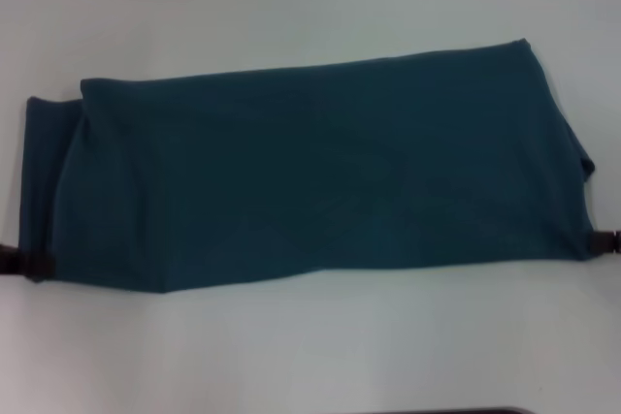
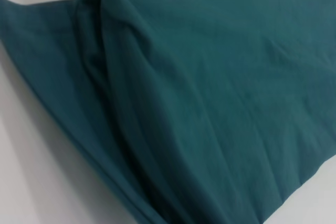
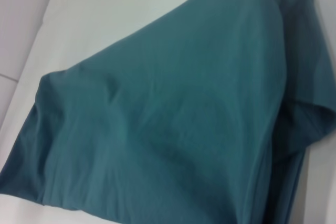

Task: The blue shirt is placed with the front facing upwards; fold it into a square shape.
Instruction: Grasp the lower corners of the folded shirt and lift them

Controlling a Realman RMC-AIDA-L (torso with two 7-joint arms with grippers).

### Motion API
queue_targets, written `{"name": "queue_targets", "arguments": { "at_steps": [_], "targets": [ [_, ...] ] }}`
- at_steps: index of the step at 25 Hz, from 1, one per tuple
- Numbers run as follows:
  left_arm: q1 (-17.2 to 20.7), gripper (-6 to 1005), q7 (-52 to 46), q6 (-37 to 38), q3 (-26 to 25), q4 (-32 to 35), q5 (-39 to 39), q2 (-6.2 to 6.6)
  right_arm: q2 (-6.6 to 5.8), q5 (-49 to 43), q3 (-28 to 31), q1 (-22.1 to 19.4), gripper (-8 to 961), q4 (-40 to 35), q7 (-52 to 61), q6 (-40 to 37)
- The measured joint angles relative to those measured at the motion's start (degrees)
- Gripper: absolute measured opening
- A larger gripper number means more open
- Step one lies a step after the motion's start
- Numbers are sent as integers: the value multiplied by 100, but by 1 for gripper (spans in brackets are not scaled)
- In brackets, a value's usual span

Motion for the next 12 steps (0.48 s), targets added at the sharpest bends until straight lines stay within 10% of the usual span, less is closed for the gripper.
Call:
{"name": "queue_targets", "arguments": {
  "at_steps": [12],
  "targets": [
    [181,31,122,45,-154,108,252,35,1,-144,133,-228,1,-14,-139,-193]
  ]
}}
